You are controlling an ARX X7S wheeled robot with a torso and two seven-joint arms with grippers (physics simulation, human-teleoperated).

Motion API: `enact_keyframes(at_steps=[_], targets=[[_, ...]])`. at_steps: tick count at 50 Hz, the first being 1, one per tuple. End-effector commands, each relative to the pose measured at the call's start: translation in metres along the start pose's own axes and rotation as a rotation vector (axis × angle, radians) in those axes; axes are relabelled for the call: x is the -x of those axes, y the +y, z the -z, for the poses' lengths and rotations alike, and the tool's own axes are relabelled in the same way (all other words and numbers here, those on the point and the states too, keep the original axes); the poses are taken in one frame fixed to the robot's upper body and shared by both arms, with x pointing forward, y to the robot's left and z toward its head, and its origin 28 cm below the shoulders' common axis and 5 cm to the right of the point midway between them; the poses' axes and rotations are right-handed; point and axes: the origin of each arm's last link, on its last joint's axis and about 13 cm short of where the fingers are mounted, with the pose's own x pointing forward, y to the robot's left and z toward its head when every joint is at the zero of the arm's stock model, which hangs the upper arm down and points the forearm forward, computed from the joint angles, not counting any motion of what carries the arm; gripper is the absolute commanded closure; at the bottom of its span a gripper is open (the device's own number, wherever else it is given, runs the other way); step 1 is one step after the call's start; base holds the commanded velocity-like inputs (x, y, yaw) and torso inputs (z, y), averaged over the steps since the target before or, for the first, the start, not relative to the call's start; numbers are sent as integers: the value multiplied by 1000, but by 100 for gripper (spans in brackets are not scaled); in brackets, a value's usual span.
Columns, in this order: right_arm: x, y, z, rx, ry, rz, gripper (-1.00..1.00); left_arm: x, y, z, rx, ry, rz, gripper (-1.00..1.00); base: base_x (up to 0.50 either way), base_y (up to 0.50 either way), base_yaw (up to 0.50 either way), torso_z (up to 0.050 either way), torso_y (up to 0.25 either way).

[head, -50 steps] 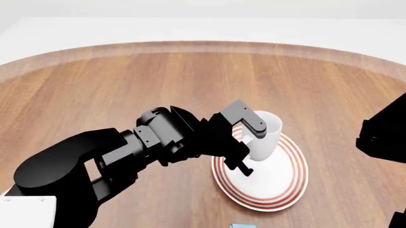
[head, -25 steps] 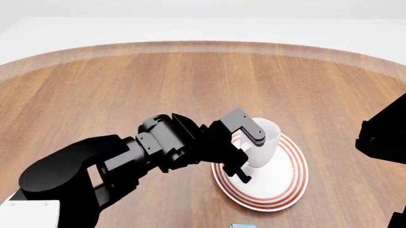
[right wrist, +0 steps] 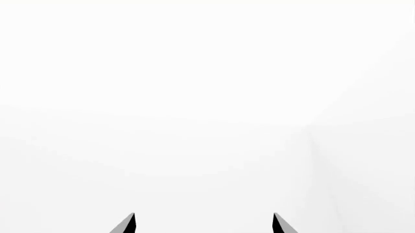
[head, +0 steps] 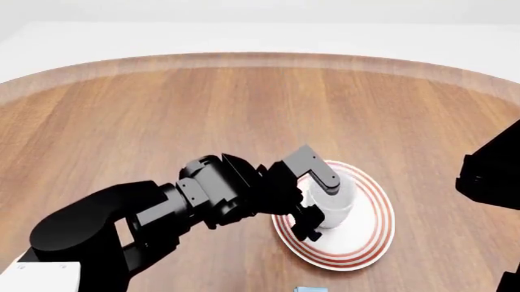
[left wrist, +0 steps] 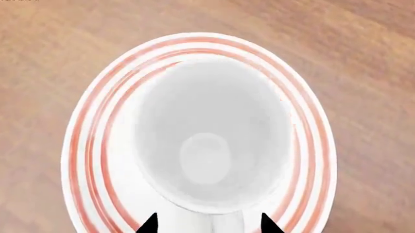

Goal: Pick up the white mug and put it on the plate, and put the chocolate pudding to the right of the plate.

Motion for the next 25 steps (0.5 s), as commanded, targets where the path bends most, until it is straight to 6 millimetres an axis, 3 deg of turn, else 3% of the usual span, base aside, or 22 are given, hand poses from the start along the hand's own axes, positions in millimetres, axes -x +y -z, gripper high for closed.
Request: enact_keyframes(at_steps=[1,25], targets=[[-1,-2,-1,21,-15,4,-100,-5,-6,-6,-20,-35,28,-100,0,0,0,0,0],[0,-1,-1,21,-13,-2,-100,-5,-7,-7,-22,-47,24,-100,0,0,0,0,0]])
